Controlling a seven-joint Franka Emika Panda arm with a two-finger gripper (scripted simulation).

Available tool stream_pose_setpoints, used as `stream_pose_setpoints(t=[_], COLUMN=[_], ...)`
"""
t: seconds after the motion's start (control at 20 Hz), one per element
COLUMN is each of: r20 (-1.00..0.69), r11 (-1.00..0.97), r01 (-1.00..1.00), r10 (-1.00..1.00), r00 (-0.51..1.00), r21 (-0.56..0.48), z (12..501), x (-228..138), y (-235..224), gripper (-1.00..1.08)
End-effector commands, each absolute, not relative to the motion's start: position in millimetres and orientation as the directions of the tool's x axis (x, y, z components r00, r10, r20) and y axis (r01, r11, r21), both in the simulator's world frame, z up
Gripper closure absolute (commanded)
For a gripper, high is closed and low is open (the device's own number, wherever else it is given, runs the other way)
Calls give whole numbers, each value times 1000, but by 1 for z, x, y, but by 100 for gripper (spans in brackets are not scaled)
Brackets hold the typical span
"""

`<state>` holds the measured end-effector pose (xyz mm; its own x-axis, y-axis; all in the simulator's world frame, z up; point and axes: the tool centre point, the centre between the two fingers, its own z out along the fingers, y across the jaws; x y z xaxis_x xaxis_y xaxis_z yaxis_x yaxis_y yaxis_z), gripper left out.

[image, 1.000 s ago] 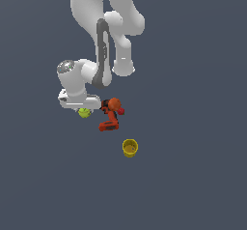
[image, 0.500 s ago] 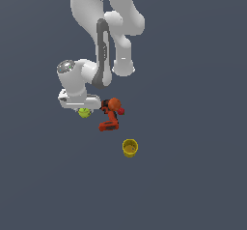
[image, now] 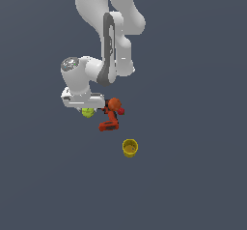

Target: Pick up a designated object from a clutter of objects.

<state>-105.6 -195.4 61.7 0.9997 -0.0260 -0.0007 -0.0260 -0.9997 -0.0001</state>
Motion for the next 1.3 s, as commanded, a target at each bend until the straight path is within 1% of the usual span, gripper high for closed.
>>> stream_pose_setpoints(t=[0.0,0.25,0.5,1.25], r20=[1,0,0,0], r11=[-1000,-1000,-1000,-1000], r01=[-25,-26,-26,-25], r10=[-25,-26,-26,-25], r00=[1000,1000,1000,1000], r21=[0,1,3,5], z=[71,95,126,237], x=[-101,-89,-73,-16], y=[-183,-152,-110,37], gripper=[108,108,108,108])
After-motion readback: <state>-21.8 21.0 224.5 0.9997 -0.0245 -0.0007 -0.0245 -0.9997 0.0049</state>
